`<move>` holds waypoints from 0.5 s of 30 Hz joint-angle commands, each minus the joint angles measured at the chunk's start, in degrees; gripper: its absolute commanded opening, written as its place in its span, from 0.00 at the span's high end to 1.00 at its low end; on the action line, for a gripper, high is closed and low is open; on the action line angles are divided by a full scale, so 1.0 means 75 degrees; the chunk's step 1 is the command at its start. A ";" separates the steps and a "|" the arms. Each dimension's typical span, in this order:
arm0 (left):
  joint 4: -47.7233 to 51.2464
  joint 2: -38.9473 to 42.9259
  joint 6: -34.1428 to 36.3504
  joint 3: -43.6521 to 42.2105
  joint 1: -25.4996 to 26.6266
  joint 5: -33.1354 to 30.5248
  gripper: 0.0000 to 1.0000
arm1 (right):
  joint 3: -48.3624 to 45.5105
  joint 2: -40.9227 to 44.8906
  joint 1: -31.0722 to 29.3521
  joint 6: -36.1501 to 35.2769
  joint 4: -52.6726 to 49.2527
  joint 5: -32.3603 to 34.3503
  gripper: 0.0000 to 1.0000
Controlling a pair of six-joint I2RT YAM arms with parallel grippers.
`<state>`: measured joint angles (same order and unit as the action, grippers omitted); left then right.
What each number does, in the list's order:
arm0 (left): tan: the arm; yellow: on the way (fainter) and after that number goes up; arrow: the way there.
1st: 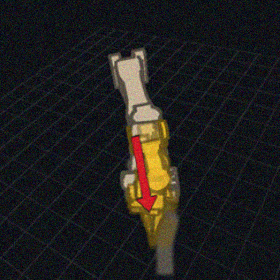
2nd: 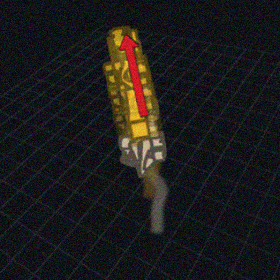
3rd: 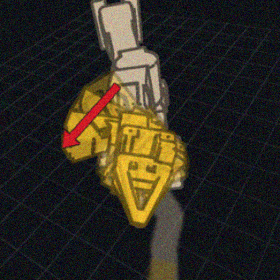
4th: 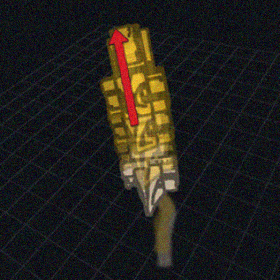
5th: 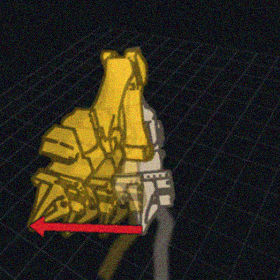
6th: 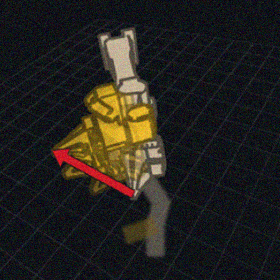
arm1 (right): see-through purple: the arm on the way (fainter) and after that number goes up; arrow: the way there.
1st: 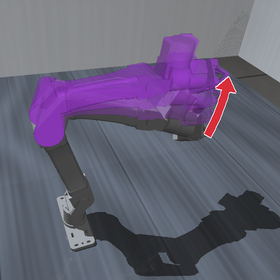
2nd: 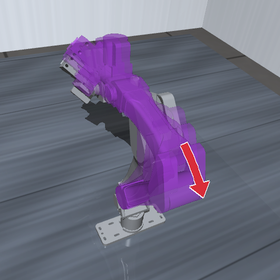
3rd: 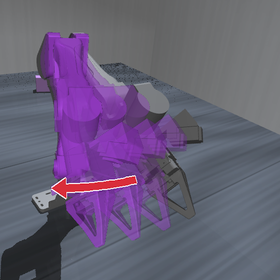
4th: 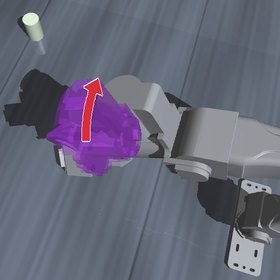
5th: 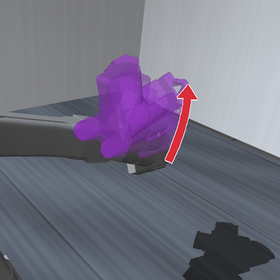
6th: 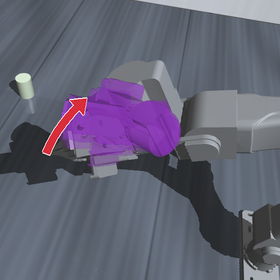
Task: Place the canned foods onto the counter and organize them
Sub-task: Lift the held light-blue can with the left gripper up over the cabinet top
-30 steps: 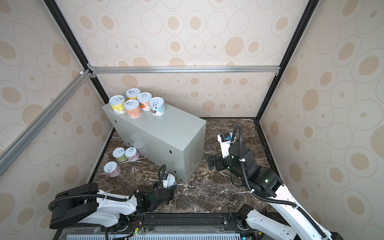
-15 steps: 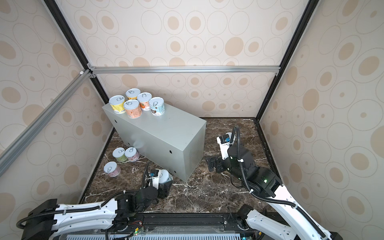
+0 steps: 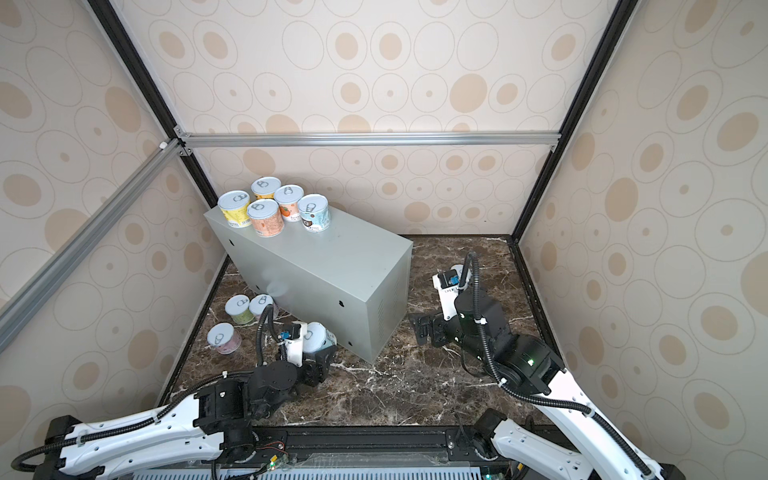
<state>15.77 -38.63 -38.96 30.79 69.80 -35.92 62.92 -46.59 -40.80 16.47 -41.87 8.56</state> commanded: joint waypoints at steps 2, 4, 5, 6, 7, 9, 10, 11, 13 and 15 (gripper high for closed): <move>0.0821 0.0093 0.0420 0.1112 0.0024 -0.0705 0.38 | -0.0092 0.0106 0.0040 0.0063 -0.0090 -0.0093 0.00; 0.1065 0.0147 0.0545 0.1352 0.0026 -0.0817 0.38 | -0.0110 0.0127 0.0041 0.0060 -0.0090 -0.0102 0.00; 0.1217 0.0190 0.0593 0.1471 0.0030 -0.0883 0.38 | -0.0128 0.0136 0.0049 0.0057 -0.0090 -0.0098 0.00; 0.1332 0.0224 0.0639 0.1587 0.0027 -0.0930 0.38 | -0.0138 0.0163 0.0047 0.0043 -0.0095 -0.0094 0.00; 0.1483 0.0263 0.0680 0.1722 0.0022 -0.1013 0.38 | -0.0144 0.0168 0.0045 0.0043 -0.0101 -0.0087 0.00; 0.1810 0.0361 0.0672 0.1990 0.0023 -0.1218 0.38 | -0.0151 0.0196 0.0047 0.0042 -0.0119 -0.0087 0.00; 0.1956 0.0420 0.0704 0.2147 0.0022 -0.1315 0.38 | -0.0162 0.0208 0.0040 0.0043 -0.0134 -0.0088 0.00; 0.2079 0.0472 0.0755 0.2292 0.0022 -0.1394 0.38 | -0.0145 0.0204 0.0049 0.0023 -0.0136 -0.0098 0.00; 0.2255 0.0565 0.0884 0.2575 0.0030 -0.1493 0.38 | -0.0139 0.0211 0.0043 0.0029 -0.0148 -0.0124 0.00; 0.2452 0.0592 0.0992 0.2899 0.0033 -0.1578 0.38 | -0.0086 0.0201 0.0055 0.0008 -0.0182 -0.0151 0.00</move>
<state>32.53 -35.51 -33.82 47.18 69.80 -43.27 62.24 -45.63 -40.80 16.51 -42.28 7.64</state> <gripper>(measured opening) 0.737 0.999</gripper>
